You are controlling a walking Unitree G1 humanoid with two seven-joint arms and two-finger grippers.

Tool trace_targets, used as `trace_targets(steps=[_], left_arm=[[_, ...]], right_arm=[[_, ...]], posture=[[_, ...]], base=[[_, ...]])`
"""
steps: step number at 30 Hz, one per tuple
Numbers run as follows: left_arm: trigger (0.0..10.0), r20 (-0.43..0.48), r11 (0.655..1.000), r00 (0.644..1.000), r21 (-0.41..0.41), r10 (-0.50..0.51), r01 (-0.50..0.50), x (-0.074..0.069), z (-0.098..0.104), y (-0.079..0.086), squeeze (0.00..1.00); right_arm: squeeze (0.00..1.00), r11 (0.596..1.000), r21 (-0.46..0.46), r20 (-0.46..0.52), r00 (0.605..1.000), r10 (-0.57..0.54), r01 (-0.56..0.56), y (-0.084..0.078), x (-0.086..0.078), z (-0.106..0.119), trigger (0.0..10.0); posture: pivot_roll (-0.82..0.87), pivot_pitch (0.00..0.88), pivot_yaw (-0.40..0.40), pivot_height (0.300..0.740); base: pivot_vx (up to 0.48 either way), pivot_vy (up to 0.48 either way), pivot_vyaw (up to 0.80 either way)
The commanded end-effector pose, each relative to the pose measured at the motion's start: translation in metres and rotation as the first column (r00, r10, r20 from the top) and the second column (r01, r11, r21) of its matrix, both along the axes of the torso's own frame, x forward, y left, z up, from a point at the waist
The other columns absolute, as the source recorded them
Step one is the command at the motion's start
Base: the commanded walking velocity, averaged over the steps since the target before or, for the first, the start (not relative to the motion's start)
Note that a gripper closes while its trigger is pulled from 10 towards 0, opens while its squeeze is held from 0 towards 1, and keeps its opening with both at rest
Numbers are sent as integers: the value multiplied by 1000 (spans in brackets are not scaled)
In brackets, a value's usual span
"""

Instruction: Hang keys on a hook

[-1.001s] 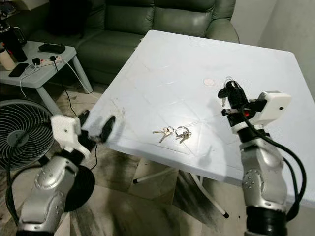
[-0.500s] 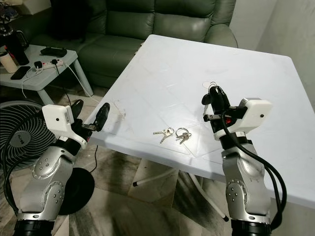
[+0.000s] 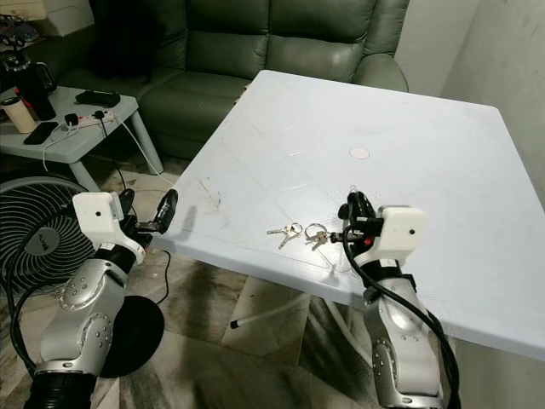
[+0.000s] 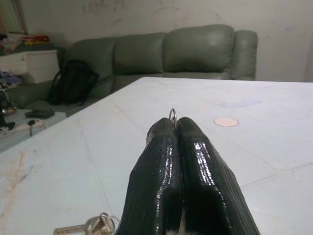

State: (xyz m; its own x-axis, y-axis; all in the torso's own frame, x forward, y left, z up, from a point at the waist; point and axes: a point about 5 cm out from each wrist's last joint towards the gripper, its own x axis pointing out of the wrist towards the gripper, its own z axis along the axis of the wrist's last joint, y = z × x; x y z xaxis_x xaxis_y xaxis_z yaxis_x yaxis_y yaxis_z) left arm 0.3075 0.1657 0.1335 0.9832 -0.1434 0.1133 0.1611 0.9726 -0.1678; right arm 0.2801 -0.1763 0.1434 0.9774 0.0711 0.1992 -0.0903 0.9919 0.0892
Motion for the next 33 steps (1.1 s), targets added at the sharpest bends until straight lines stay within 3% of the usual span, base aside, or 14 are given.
trace_targets(steps=[1,23,33], left_arm=[[10000,15,1000,1000,11,6,-6,2,3,1,0],[10000,36,1000,999,27,6,-7,5,-1,-2,0],[10000,47,999,999,32,6,-7,7,-1,-2,0]], right_arm=[[0,1000,-10,3,1000,-9,9,1,1,-1,10000],[0,998,-66,-31,999,-20,18,2,8,-8,10000],[0,995,-98,-53,998,-33,27,1,11,-12,10000]], posture=[[-16,0,20,732],[-11,0,13,732],[-11,0,7,732]], base=[[0,0,0],[0,0,0],[0,0,-724]])
